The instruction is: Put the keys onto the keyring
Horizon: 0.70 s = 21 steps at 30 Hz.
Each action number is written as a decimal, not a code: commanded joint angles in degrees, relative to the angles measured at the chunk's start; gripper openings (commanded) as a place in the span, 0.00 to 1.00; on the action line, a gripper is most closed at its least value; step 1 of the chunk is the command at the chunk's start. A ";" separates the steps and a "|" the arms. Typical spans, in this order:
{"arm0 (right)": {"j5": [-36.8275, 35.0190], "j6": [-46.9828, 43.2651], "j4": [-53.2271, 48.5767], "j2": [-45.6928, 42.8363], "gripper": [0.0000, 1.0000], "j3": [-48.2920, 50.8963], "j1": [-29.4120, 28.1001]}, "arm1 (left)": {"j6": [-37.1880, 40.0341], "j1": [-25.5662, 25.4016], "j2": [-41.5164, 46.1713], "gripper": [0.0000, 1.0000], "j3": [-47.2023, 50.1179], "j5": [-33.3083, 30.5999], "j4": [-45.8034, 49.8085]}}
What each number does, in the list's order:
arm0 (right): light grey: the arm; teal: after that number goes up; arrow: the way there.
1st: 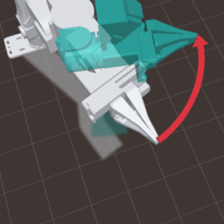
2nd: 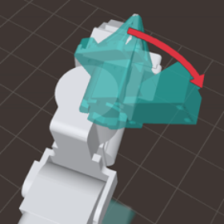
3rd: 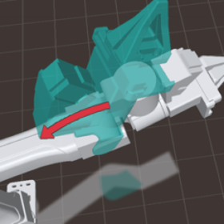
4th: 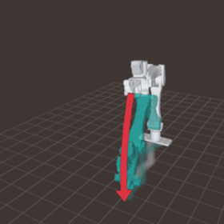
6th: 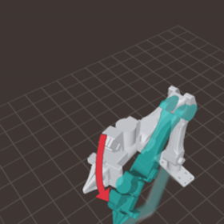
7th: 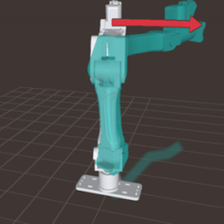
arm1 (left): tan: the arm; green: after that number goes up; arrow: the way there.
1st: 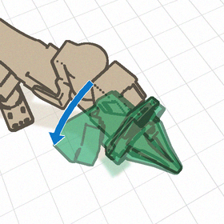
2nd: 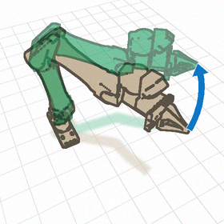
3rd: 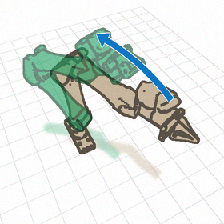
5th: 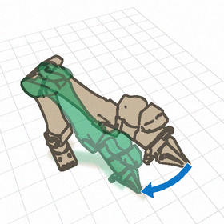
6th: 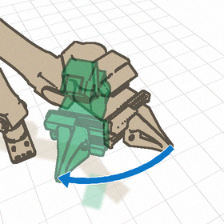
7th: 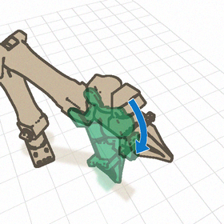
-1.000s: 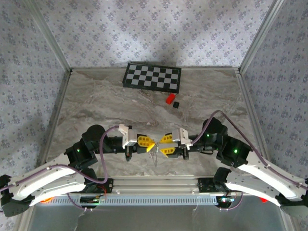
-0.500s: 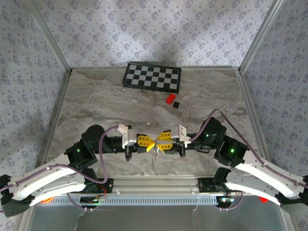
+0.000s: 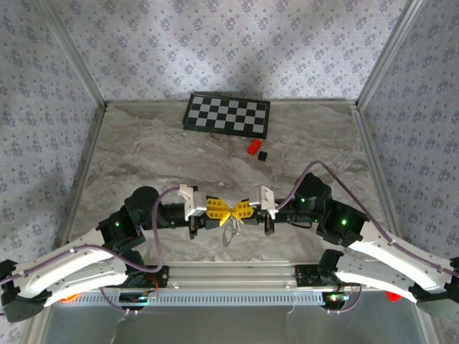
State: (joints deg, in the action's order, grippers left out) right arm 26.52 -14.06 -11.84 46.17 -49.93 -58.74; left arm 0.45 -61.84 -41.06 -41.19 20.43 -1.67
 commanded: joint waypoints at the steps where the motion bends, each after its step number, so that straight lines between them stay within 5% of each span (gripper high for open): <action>1: -5.82 -3.39 -9.28 1.57 0.00 -6.34 -1.72 | 0.92 0.17 -0.18 0.31 -4.00 -7.32 5.62; 11: -9.57 -8.78 -24.24 8.44 0.00 -15.62 -2.76 | 2.15 0.12 -3.63 0.29 -6.55 -8.22 11.49; 21: -6.92 -8.00 -24.95 10.11 0.00 -16.37 -1.89 | 3.06 0.14 -5.84 0.23 -6.08 -7.42 11.07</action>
State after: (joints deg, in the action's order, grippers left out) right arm 16.67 -21.50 -35.79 56.47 -64.12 -60.38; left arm 2.50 -61.89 -46.50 -46.06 14.35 9.76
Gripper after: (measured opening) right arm 0.050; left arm 0.231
